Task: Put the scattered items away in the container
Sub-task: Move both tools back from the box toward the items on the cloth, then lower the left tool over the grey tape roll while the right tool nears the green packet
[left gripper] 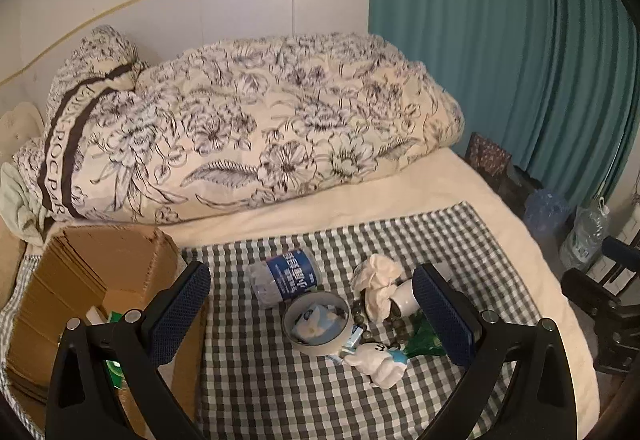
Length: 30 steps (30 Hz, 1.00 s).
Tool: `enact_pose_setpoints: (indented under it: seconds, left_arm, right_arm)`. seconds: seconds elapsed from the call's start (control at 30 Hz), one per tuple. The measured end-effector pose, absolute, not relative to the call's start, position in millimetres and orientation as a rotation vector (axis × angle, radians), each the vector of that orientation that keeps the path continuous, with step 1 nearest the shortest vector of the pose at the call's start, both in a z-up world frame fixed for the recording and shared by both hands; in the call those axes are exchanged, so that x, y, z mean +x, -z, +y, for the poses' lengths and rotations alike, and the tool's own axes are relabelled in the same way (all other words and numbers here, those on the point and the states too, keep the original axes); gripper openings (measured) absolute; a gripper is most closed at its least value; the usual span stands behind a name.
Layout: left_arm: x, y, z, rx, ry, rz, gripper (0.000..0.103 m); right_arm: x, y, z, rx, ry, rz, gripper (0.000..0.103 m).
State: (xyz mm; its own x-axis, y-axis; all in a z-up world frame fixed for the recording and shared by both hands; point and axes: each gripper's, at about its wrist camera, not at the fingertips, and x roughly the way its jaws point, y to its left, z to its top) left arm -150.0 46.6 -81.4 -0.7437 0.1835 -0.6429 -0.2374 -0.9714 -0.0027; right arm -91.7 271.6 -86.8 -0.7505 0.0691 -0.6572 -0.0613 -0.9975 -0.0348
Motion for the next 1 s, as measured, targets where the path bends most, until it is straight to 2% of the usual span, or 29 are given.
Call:
enact_pose_setpoints:
  seconds: [0.33, 1.0]
  left_arm:
    - [-167.1, 116.2, 58.0, -1.078, -2.711, 0.188, 0.103]
    - [-205.7, 199.0, 58.0, -1.331, -2.616, 0.174, 0.103]
  right_arm:
    - [-105.6, 128.1, 266.0, -1.214, -2.899, 0.004, 0.103]
    - [-131.9, 197.8, 266.6, -1.432, -2.843, 0.017, 0.103]
